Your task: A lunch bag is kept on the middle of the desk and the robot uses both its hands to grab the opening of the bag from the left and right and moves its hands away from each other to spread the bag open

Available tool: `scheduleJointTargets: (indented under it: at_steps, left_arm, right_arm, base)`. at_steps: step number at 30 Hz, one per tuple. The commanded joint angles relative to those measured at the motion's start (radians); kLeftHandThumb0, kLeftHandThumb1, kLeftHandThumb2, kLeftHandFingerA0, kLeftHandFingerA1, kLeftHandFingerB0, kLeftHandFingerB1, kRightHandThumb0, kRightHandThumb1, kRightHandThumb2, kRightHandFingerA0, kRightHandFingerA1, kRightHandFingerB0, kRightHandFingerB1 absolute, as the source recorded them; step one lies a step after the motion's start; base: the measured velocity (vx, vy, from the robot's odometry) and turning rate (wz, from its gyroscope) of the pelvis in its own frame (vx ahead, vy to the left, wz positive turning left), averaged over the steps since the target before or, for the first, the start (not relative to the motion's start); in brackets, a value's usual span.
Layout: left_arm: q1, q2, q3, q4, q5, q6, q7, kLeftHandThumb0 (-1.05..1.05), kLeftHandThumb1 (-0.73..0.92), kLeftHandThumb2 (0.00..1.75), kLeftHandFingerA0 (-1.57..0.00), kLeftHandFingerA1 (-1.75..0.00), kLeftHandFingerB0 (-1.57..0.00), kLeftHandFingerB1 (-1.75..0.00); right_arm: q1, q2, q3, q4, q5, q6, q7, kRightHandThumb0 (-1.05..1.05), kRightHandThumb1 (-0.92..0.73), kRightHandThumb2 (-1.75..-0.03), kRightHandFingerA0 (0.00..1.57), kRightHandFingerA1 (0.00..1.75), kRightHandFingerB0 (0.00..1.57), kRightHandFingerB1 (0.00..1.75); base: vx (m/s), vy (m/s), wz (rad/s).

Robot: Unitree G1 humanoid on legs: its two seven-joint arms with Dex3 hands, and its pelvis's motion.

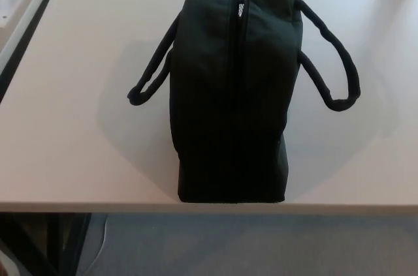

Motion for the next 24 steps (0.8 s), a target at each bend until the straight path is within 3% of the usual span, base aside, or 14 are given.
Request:
scheduleJointTargets:
  at_steps: [1, 4, 7, 8, 10, 12, 13, 15, 16, 17, 18, 21, 22, 24]
  left_arm:
    - [0.102, 0.047, 0.256, -0.228, -0.162, -0.614, 0.051, -0.28, 0.64, 0.66, -0.32, -0.38, -0.17, -0.33]
    - [0.053, 0.041, 0.407, -0.227, -0.123, -0.646, 0.152, -0.30, 0.64, 0.67, -0.33, -0.38, -0.21, -0.33]
    - [-0.044, 0.167, 0.679, -0.215, 0.297, -0.645, 0.492, -0.29, 0.75, 0.62, -0.31, -0.36, -0.19, -0.30]
    - [-0.069, 0.205, 0.719, -0.216, 0.296, -0.641, 0.493, -0.28, 0.73, 0.62, -0.33, -0.34, -0.20, -0.29]
    - [-0.135, 0.311, 0.773, -0.192, 0.340, -0.608, 0.558, -0.30, 0.73, 0.62, -0.34, -0.33, -0.24, -0.29]
    - [-0.215, 0.410, 0.802, -0.155, 0.347, -0.603, 0.571, -0.23, 0.50, 0.94, -0.25, -0.52, -0.12, -0.46]
    - [-0.298, 0.523, 0.794, -0.102, 0.350, -0.588, 0.577, -0.29, 0.71, 0.62, -0.35, -0.33, -0.21, -0.28]
    - [-0.410, 0.628, 0.765, -0.072, 0.328, -0.564, 0.538, -0.26, 0.54, 0.97, -0.32, -0.55, -0.08, -0.45]
    - [-0.440, 0.649, 0.756, -0.060, 0.324, -0.567, 0.533, -0.26, 0.54, 0.97, -0.32, -0.55, -0.08, -0.45]
    - [-0.516, 0.715, 0.720, -0.032, 0.372, -0.550, 0.581, -0.29, 0.74, 0.63, -0.44, -0.36, -0.25, -0.30]
    - [-0.579, 0.751, 0.680, -0.024, 0.391, -0.533, 0.590, -0.32, 0.75, 0.64, -0.41, -0.34, -0.27, -0.30]
    - [-0.814, 0.849, 0.509, 0.027, 0.480, -0.506, 0.639, -0.37, 0.81, 0.64, -0.38, -0.33, -0.29, -0.31]
    - [-0.924, 0.876, 0.396, 0.021, 0.566, -0.462, 0.648, -0.40, 0.80, 0.65, -0.36, -0.32, -0.23, -0.29]
    - [-1.031, 0.878, 0.287, 0.025, 0.651, -0.436, 0.665, -0.34, 0.74, 0.63, -0.49, -0.36, -0.33, -0.31]
  right_arm:
    - [0.015, -0.130, -0.047, -0.108, -0.164, -0.423, -0.245, -0.55, -0.77, -0.83, 0.04, 0.27, 0.03, 0.15]
    - [-0.055, -0.189, -0.181, -0.085, -0.111, -0.401, -0.285, -0.60, -0.60, -0.95, 0.00, 0.22, 0.00, 0.23]
    - [-0.148, -0.237, -0.386, -0.083, -0.034, -0.410, -0.386, -0.55, -0.55, -0.93, 0.00, 0.41, 0.00, 0.33]
    - [-0.190, -0.273, -0.423, -0.058, -0.058, -0.425, -0.444, -0.53, -0.77, -0.63, 0.21, 0.30, 0.10, 0.26]
    - [-0.274, -0.343, -0.492, -0.037, -0.059, -0.453, -0.485, -0.55, -0.76, -0.63, 0.25, 0.30, 0.17, 0.28]
    - [-0.336, -0.390, -0.532, -0.026, -0.076, -0.457, -0.521, -0.55, -0.75, -0.65, 0.26, 0.30, 0.21, 0.29]
    - [-0.442, -0.431, -0.548, -0.012, -0.088, -0.439, -0.553, -0.52, -0.69, -0.62, 0.34, 0.32, 0.31, 0.30]
    - [-0.562, -0.469, -0.558, 0.014, -0.076, -0.425, -0.546, -0.62, -0.52, -0.88, 0.30, 0.49, 0.22, 0.44]
    - [-0.588, -0.477, -0.557, 0.024, -0.077, -0.423, -0.546, -0.62, -0.52, -0.88, 0.30, 0.49, 0.22, 0.44]
    - [-0.671, -0.500, -0.543, 0.044, -0.088, -0.406, -0.545, -0.56, -0.51, -0.90, 0.31, 0.51, 0.19, 0.44]
    - [-0.729, -0.515, -0.530, 0.057, -0.087, -0.394, -0.526, -0.53, -0.68, -0.61, 0.46, 0.37, 0.31, 0.30]
    - [-0.900, -0.542, -0.467, 0.083, -0.114, -0.343, -0.461, -0.55, -0.67, -0.60, 0.46, 0.37, 0.30, 0.30]
    - [-1.002, -0.557, -0.393, 0.101, -0.134, -0.343, -0.348, -0.61, -0.52, -0.88, 0.52, 0.56, 0.34, 0.47]
    - [-1.086, -0.571, -0.315, 0.116, -0.152, -0.332, -0.208, -0.62, -0.66, -0.61, 0.52, 0.37, 0.37, 0.32]
  base:
    - [0.00, 0.000, 0.00]
    - [0.00, 0.000, 0.00]
    - [0.00, 0.000, 0.00]
    - [0.00, 0.000, 0.00]
    - [0.00, 0.000, 0.00]
    - [0.00, 0.000, 0.00]
    - [0.00, 0.000, 0.00]
    - [0.00, 0.000, 0.00]
    - [0.00, 0.000, 0.00]
    - [0.00, 0.000, 0.00]
    - [0.00, 0.000, 0.00]
    - [0.00, 0.000, 0.00]
    - [0.00, 0.000, 0.00]
    - [0.00, 0.000, 0.00]
